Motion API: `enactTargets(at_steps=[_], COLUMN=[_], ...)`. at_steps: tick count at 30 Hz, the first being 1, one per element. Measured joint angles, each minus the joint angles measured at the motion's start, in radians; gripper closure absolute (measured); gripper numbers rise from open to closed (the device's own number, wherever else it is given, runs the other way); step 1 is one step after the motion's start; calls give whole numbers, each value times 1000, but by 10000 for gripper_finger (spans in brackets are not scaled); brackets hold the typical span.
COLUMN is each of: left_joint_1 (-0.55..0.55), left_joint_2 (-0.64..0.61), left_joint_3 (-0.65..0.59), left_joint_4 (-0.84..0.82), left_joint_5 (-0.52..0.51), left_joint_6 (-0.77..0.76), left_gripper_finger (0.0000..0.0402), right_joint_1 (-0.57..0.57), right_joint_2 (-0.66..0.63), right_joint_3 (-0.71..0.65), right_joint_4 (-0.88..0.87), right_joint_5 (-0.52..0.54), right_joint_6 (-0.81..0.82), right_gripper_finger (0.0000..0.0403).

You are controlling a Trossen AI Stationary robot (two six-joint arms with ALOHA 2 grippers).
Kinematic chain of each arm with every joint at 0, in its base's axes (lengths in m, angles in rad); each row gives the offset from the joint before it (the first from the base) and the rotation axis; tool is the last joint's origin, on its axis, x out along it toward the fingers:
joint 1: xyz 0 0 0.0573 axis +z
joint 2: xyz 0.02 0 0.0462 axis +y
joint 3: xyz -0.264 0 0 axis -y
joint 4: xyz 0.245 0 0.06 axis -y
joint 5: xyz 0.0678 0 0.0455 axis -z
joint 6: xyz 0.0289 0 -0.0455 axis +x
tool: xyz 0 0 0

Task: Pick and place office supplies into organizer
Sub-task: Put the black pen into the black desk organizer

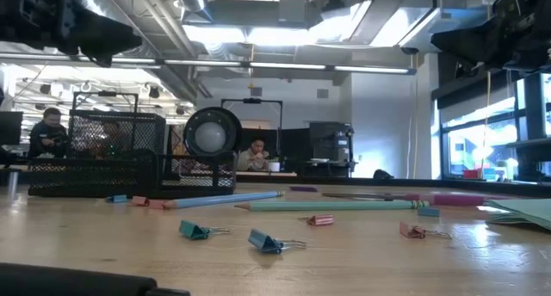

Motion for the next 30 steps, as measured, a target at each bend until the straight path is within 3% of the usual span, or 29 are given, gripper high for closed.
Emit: enactTargets(at_steps=[4, 9, 21, 27, 30], left_joint_1=[0, -2, -2, -2, -2], left_joint_2=[76, 217, 677, 836, 901], left_joint_3=[11, 121, 569, 774, 866], left_joint_4=[53, 20, -413, -743, -942], left_joint_5=[0, -6, -47, -164, -143], left_joint_6=[0, 11, 24, -194, -383], left_gripper_finger=[240, 242, 246, 247, 247], right_joint_1=[0, 0, 0, 0, 0], right_joint_2=[0, 0, 0, 0, 0], right_joint_3=[0, 0, 0, 0, 0], right_joint_4=[0, 0, 0, 0, 0], right_joint_5=[0, 0, 0, 0, 0], right_joint_6=[0, -9, -27, -26, -28], right_gripper_finger=[391, 391, 391, 391, 391])
